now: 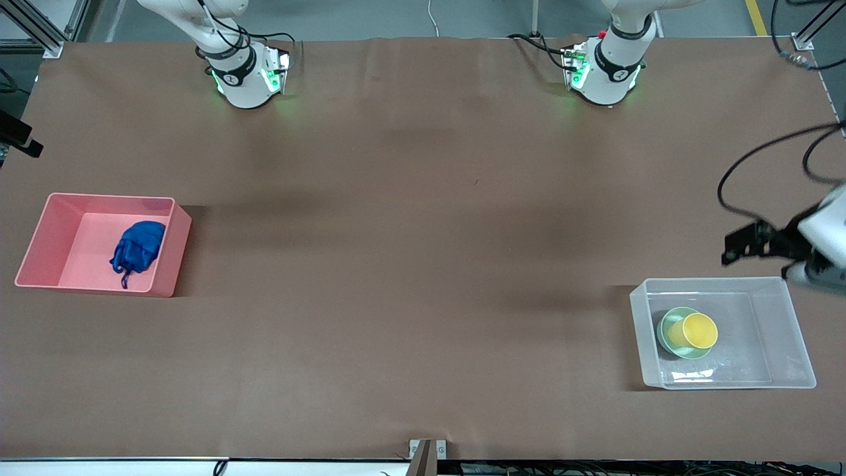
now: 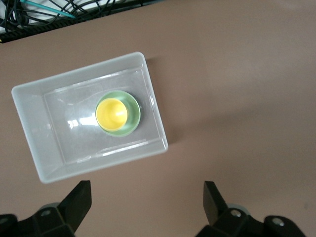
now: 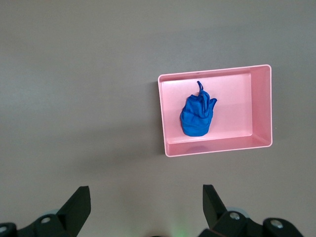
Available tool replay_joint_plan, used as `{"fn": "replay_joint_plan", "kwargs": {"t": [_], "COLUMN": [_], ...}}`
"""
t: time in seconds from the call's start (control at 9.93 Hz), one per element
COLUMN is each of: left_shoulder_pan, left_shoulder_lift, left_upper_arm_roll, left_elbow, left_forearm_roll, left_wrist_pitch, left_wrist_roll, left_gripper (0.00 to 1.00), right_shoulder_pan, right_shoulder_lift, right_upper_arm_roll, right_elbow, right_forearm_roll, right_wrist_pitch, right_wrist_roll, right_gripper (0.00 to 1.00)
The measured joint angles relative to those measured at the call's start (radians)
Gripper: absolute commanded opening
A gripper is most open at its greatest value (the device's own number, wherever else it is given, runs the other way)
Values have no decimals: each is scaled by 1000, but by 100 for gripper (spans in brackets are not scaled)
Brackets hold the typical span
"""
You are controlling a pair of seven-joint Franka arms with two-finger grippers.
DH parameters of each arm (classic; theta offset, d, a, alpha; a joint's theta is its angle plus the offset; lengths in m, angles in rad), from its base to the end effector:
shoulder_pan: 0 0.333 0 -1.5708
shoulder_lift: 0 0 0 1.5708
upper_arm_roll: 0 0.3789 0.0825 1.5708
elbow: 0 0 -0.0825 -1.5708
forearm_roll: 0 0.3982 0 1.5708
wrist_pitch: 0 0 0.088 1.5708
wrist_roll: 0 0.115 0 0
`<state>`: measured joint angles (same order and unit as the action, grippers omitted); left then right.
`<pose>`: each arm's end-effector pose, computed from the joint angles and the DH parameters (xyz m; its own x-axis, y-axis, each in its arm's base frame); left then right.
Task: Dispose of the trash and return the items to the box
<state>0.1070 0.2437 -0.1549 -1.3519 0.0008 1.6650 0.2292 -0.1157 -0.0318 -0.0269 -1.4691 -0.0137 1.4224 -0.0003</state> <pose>0.6664 -0.0172 0.6464 0.9607 -0.2664 0.0785 -0.2687 -0.9630 0.0191 0.5346 -0.0788 0.7328 0.9895 -0.1438 -0.0149 -0.1436 -0.9896 0.0127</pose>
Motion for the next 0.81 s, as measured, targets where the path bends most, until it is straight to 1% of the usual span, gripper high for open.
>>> {"fn": "replay_joint_plan", "kwargs": {"t": [0.2,0.4,0.5,0.6,0.71,0.81], "left_shoulder_pan": [0,-14,-45,-93,-143,-174], "left_shoulder_lift": [-103,-204,-242,-266,-280,-290], "left_upper_arm_roll": [-9,-14,-1,42,100,143], "left_elbow": [-33,-115,-147,-162,-166,-167], "left_forearm_roll": [0,0,0,0,0,0], "left_wrist_pitch": [-68,-78,-86,-98,-105,-124], "left_wrist_roll": [-39,-60,-77,-88,-92,-92], "left_gripper": [100,100,100,100,100,100], "right_shoulder_pan": [0,0,0,0,0,0], "right_shoulder_lift": [0,0,0,0,0,0], "right_upper_arm_roll": [0,0,0,0,0,0], "right_elbow": [0,0,0,0,0,0], "right_forearm_roll": [0,0,0,0,0,0], "right_wrist_pitch": [0,0,0,0,0,-1], "right_wrist_roll": [0,0,-1,-1,-1,-1], "right_gripper": [100,100,100,100,100,100]}}
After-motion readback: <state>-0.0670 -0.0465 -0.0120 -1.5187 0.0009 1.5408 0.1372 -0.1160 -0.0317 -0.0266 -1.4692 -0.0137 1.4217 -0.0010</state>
